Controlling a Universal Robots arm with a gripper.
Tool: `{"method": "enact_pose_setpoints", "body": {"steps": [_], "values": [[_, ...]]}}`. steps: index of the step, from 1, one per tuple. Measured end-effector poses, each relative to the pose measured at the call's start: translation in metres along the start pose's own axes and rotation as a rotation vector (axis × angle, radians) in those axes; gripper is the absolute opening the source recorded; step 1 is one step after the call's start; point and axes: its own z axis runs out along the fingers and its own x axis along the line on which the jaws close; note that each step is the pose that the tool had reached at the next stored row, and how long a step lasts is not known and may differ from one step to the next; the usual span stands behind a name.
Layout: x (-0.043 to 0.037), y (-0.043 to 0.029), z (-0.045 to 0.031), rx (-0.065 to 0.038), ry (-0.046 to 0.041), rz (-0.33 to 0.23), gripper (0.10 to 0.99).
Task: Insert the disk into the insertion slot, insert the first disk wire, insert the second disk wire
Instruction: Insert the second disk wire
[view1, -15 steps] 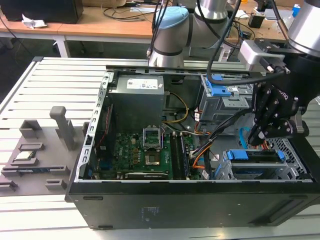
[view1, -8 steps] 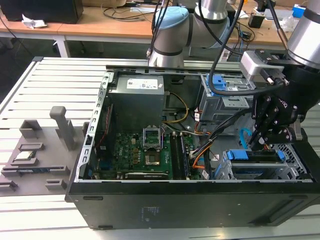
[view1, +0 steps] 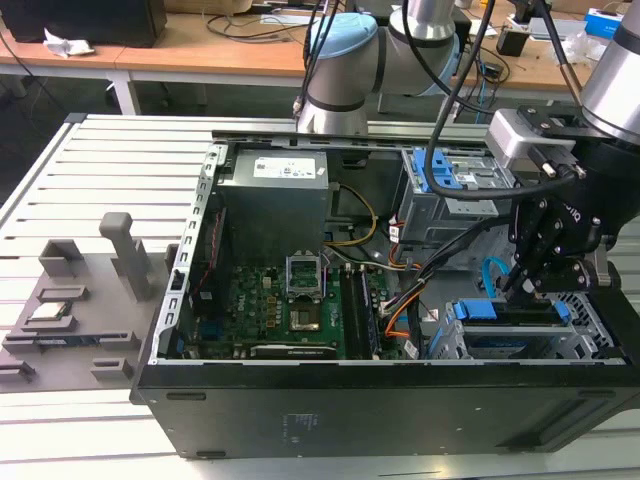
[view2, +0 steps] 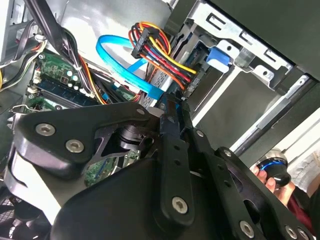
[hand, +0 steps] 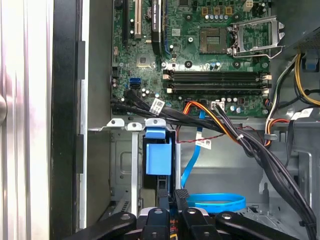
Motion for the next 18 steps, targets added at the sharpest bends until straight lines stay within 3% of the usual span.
{"method": "enact_pose_setpoints", "body": {"steps": [11, 15, 18], "values": [[0.0029, -0.0013, 0.0035, 0.000, 0.0002, -0.001, 0.161], [0.0032, -0.0010, -0.0024, 0.000, 0.0002, -0.003, 0.161], [0.0034, -0.0010, -0.0022, 0.000, 0.0001, -0.004, 0.161]]}}
